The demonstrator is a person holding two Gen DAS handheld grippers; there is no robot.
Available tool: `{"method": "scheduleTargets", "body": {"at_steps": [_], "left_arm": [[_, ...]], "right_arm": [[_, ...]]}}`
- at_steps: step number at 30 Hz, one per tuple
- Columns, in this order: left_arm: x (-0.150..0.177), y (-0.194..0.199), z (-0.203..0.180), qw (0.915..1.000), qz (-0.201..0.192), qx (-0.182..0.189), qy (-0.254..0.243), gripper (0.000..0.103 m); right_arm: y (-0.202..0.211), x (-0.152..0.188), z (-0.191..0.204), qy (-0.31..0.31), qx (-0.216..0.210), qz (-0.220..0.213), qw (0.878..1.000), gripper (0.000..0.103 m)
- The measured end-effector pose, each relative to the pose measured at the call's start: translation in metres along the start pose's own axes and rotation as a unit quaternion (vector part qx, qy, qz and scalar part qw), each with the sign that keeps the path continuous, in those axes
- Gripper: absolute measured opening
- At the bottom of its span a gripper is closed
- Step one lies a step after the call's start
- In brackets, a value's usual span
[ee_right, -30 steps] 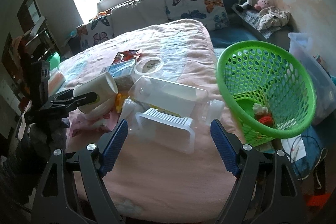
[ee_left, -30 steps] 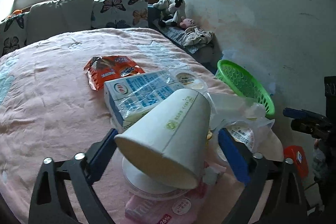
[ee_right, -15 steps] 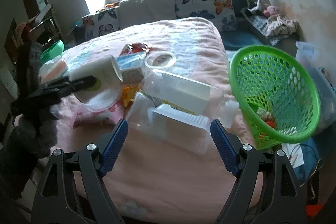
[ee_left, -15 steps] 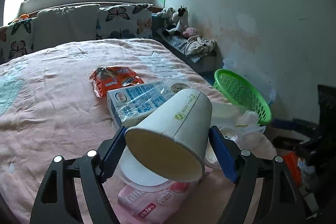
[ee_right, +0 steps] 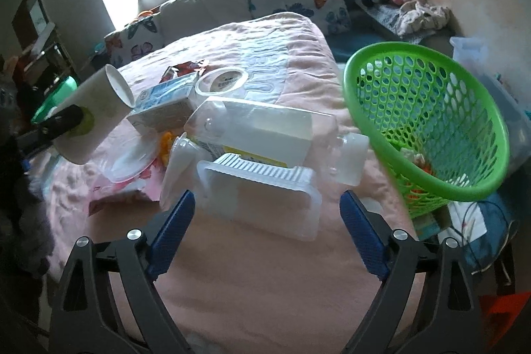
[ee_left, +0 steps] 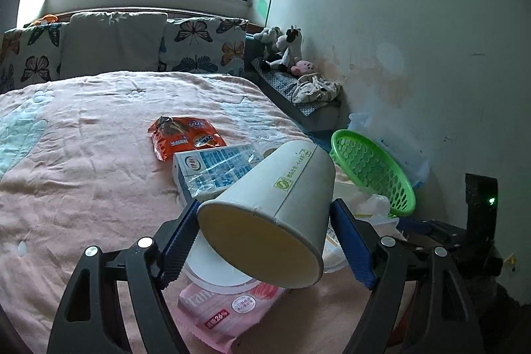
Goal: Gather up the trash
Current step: 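Grasp the clear plastic tray with the right tool while the left tool holds the cup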
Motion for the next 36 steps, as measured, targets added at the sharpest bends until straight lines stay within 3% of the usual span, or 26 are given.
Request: {"method": "scheduleTargets", "body": {"at_steps": [13, 29, 32, 36], "left_arm": [[0.006, 0.007, 0.014, 0.9999, -0.003, 0.004, 0.013, 0.076], [0.011, 0.0, 0.022, 0.9995, 0.005, 0.012, 0.029, 0.076], [0.011, 0.0, 0.022, 0.9995, 0.004, 0.012, 0.029, 0.076], [0.01, 0.002, 0.02, 0.9995, 0.002, 0.012, 0.028, 0.076]], "right_arm": [[-0.02, 0.001, 0.017, 0.01, 0.067, -0.032, 0.997, 0.092], [-0.027, -0.002, 0.012, -0.014, 0.08, -0.035, 0.996, 0.092], [-0.029, 0.0, 0.008, -0.024, 0.077, -0.029, 0.996, 0.085], [-0.022, 0.0, 0.009, -0.022, 0.07, -0.034, 0.997, 0.085]]}}
Point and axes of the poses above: each gripper's, at about its wrist camera, not at the fingertips, and y roughly against the way its jaws point, z to its left, x to its underside, the point moved 3 cm from there along -y, roughly the way its jaws point, and after that the axes turned 9 degrees about -z, right-handed, at the moved point
